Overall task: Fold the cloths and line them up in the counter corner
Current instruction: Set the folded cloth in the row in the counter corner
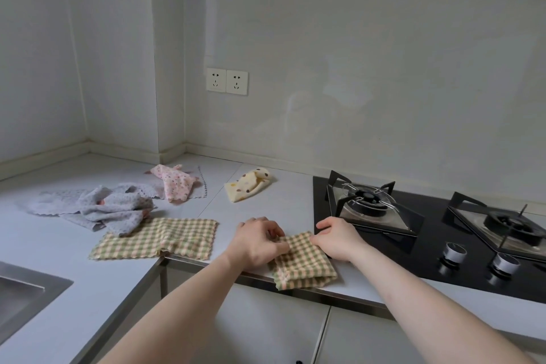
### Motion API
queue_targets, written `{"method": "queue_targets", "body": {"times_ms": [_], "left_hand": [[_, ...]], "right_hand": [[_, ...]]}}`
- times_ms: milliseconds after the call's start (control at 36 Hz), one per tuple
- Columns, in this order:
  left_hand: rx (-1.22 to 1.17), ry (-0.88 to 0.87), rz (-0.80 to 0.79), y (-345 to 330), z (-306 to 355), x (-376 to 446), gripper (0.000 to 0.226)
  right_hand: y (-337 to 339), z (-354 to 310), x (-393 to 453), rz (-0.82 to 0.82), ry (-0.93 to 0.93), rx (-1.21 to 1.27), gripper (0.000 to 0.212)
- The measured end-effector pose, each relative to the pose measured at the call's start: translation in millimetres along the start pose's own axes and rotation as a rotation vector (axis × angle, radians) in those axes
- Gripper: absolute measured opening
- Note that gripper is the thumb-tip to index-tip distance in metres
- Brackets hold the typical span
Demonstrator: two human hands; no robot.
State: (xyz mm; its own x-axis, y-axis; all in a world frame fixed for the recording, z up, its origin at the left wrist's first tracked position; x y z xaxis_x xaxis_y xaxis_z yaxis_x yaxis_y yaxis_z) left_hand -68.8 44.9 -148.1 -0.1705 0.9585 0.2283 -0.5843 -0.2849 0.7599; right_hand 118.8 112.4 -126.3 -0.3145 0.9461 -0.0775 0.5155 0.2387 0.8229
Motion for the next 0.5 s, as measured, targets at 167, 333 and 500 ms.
{"method": "queue_targets", "body": {"times_ms": [167,333,500], "left_hand": [[0.023,-0.016,-0.028,-2.7,0.7,0.1,0.043],[-0.072,0.01,0.002,-1.1,-3.6,1.7,0.051],[-0.368,0.117,0.033,4.4,-8.8,0.5,0.044]], "right_hand": [[-9.2,-8.5,-2.8,-0.209,-0.097,0.06,0.039],[-12.4,-12.8,7.2,-0.256,-0.135,0.155,0.021],[-10.9,-17.7,9.5,-0.215,-0.012,0.52,0.011]]}}
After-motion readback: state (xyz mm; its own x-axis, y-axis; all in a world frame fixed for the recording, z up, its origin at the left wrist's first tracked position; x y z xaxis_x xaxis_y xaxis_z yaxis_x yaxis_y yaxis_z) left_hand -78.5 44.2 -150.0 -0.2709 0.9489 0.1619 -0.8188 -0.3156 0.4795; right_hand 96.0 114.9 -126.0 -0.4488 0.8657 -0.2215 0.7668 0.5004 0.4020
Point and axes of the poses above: each hand's wrist, its own x-axis towards the middle knuckle, its own y-axis out of the back of the hand, z = x × y, the point moved 7 cm from there along x, towards the middle knuckle, and after that the axes turned 5 degrees about -x, right-handed, at the moved point
